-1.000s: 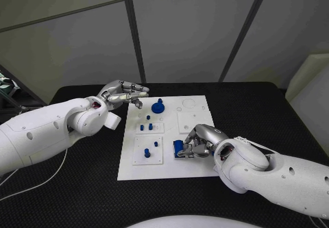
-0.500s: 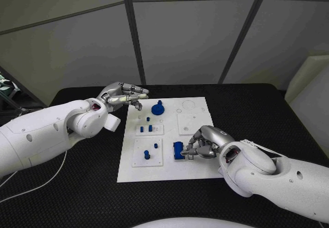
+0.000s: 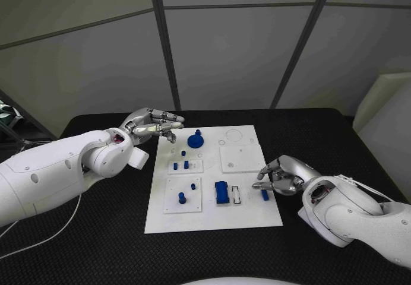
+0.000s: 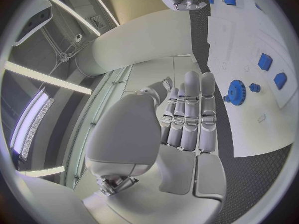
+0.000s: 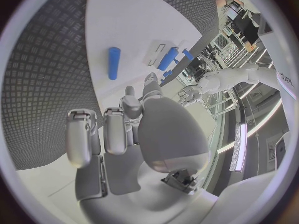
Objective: Assemble the parts on the task board
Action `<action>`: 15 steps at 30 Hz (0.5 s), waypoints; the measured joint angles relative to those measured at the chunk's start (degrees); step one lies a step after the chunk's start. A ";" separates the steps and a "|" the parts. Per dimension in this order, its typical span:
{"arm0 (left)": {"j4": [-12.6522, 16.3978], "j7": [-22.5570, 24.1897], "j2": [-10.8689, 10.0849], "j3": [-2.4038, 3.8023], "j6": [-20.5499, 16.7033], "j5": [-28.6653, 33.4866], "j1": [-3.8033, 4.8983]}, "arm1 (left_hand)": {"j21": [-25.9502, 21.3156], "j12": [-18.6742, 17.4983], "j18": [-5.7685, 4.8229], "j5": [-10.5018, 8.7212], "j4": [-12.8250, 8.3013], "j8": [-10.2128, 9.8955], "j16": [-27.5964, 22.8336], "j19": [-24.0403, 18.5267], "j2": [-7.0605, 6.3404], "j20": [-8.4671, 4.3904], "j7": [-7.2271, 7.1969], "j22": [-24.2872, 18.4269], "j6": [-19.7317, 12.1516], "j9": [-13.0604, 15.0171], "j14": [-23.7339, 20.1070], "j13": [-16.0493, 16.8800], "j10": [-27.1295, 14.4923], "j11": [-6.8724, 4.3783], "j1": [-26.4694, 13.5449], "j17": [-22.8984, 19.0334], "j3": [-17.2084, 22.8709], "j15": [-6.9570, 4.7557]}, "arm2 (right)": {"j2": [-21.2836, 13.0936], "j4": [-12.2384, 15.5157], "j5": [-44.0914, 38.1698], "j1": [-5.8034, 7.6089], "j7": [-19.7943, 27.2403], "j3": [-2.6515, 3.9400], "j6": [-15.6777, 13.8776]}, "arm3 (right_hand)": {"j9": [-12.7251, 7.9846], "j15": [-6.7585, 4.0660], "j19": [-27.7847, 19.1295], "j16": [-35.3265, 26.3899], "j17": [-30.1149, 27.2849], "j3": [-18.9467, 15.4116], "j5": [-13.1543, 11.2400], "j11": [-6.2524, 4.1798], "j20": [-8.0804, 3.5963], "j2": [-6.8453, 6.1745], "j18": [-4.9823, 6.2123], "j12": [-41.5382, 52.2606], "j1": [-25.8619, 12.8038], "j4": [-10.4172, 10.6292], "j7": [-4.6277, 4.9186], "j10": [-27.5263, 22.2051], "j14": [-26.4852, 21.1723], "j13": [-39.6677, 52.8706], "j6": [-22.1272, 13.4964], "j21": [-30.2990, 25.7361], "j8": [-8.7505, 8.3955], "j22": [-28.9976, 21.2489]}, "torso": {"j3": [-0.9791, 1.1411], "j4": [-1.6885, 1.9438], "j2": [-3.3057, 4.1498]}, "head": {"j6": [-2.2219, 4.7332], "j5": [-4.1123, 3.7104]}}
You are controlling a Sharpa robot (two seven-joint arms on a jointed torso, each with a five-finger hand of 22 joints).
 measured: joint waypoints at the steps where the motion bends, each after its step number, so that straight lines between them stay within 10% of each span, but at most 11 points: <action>1: 0.00 -0.01 0.00 0.00 0.01 0.00 0.00 | 0.00 0.00 0.00 0.00 0.00 0.00 0.00 0.00 0.00 0.00 0.00 0.00 0.00 0.00 0.00 0.00 0.00 0.00 0.00 0.00 0.00 0.00 | -0.53 -0.05 0.13 0.00 0.23 0.05 0.11 | -0.56 0.00 0.00 0.00 0.13 -0.01 0.05 0.00 0.00 0.22 0.00 0.00 0.22 -0.11 -0.04 0.00 0.00 -0.10 0.48 0.00 0.00 0.00 | -0.01 0.00 0.00 | 0.01 -0.14; 15: -0.02 -0.06 0.09 -0.10 0.08 0.00 -0.32 | 0.00 0.00 0.00 0.00 0.00 0.00 -0.22 0.00 0.00 0.00 0.00 -0.06 0.00 -0.01 0.00 -0.01 0.00 0.00 0.00 0.01 0.00 0.00 | -3.12 0.70 -6.77 -0.05 -0.86 0.19 2.44 | -5.69 0.00 0.00 0.54 0.31 -1.81 4.71 -0.94 0.00 0.88 0.00 0.26 0.87 -0.24 -1.09 0.94 0.00 0.20 6.25 1.18 0.00 0.00 | 0.07 0.03 0.11 | -0.25 -1.52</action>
